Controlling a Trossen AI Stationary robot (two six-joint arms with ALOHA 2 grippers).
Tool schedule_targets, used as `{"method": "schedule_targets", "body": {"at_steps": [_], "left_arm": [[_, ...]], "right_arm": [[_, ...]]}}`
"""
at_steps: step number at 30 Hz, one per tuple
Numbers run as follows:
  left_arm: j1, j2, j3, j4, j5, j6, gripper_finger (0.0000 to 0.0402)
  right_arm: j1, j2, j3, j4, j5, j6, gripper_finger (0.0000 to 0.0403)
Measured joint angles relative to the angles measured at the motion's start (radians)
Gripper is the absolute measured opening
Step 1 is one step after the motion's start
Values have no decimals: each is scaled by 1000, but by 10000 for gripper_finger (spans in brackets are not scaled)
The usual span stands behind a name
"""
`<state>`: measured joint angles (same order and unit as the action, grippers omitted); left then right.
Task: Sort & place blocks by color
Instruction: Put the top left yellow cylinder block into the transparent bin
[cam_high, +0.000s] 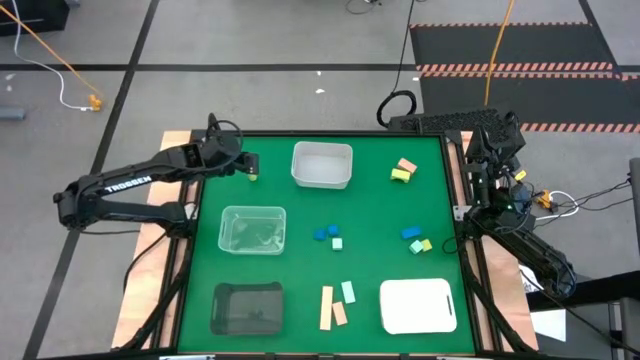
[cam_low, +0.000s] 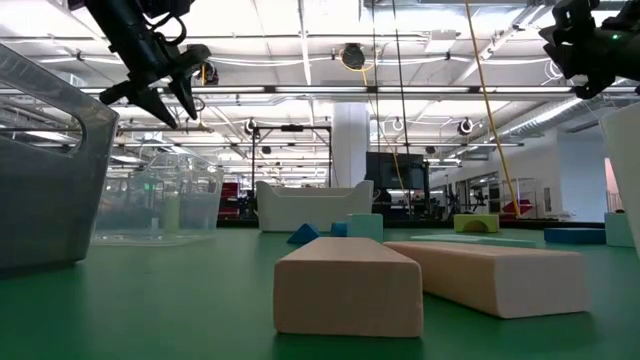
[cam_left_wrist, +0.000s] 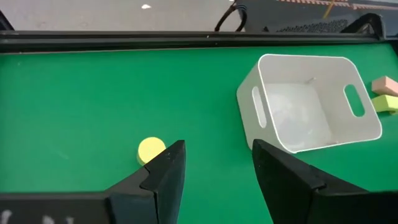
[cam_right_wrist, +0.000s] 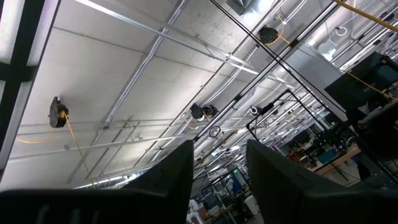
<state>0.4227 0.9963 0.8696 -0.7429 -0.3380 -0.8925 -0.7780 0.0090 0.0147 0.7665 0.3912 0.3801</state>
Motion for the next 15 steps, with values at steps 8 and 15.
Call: {"method": "schedule_targets", "body": {"at_steps": [8, 15], "left_arm": [[-13, 1, 0, 61, 1, -36, 186], [-6, 21, 0, 90, 80, -86, 186]], "right_arm": [[0, 0, 0, 0, 0, 0, 139], [0, 0, 0, -1, 0, 0, 139]]}}
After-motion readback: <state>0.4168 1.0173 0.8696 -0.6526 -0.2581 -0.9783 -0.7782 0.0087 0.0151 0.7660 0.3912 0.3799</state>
